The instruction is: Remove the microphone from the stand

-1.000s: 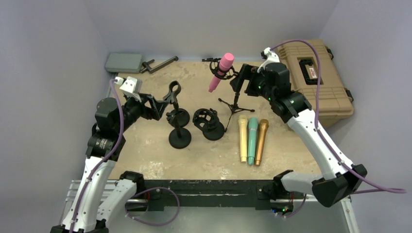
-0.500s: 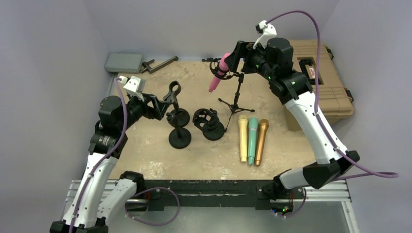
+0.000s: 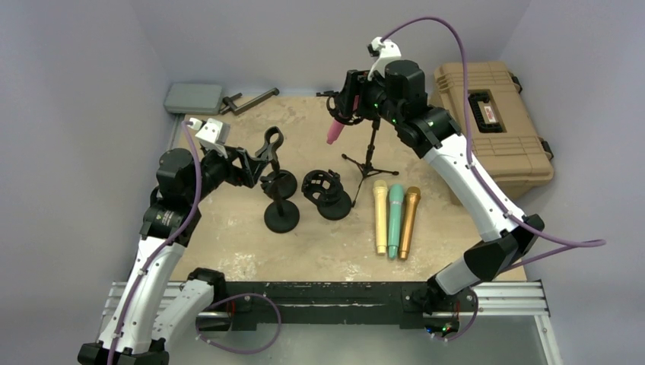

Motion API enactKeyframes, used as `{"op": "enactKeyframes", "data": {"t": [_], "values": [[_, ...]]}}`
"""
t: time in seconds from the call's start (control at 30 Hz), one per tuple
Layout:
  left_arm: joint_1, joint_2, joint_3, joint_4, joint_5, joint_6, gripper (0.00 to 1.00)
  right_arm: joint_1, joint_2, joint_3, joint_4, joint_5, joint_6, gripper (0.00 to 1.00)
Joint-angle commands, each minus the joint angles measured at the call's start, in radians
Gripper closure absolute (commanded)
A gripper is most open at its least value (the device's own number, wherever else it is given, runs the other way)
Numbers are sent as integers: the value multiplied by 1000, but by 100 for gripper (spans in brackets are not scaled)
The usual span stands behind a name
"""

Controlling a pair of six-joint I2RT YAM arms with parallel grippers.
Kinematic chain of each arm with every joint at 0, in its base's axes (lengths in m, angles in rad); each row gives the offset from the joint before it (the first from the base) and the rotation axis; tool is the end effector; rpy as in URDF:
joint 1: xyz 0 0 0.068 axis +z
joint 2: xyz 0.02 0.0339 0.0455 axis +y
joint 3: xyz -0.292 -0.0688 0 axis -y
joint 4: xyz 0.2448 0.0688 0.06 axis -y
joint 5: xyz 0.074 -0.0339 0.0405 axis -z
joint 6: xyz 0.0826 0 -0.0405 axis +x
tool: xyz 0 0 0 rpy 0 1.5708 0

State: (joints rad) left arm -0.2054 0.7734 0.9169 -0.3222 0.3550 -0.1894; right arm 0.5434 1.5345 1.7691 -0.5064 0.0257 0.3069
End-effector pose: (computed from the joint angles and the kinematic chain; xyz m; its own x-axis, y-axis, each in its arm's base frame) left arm 0.1839 -0.0676 0.3850 -0.2700 -0.1241 -0.9548 0.4839 0.8398 -0.2460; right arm 0.3301 0.1969 0.4785 -0.3688 0.1300 -0.9204 -0.4031 0.8698 0.2844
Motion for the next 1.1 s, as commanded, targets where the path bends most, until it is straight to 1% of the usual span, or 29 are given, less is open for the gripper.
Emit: {"op": "enactKeyframes", "data": {"t": [0.0, 0.23, 0.5, 0.6, 0.8, 0.93, 1.07], "values": [[-5, -2, -2, 37, 3, 24, 21, 8, -27, 21, 53, 89, -7, 39], [-6, -3, 1, 35, 7, 24, 21, 8, -26, 17, 69, 98, 3, 61], [-5, 0, 3, 35, 14, 19, 21, 8, -55, 93, 65, 82, 27, 78], [-5, 1, 2, 36, 15, 18, 21, 5, -56, 145, 36, 84, 40, 87], [-6, 0, 3, 34, 13, 18, 21, -9, -51, 261, -20, 84, 50, 93], [-6, 0, 3, 34, 15, 16, 21, -10, -74, 338, -68, 139, 24, 98], [-6, 0, 4, 35, 20, 11, 21, -11, -131, 357, -90, 213, -11, 100]]}}
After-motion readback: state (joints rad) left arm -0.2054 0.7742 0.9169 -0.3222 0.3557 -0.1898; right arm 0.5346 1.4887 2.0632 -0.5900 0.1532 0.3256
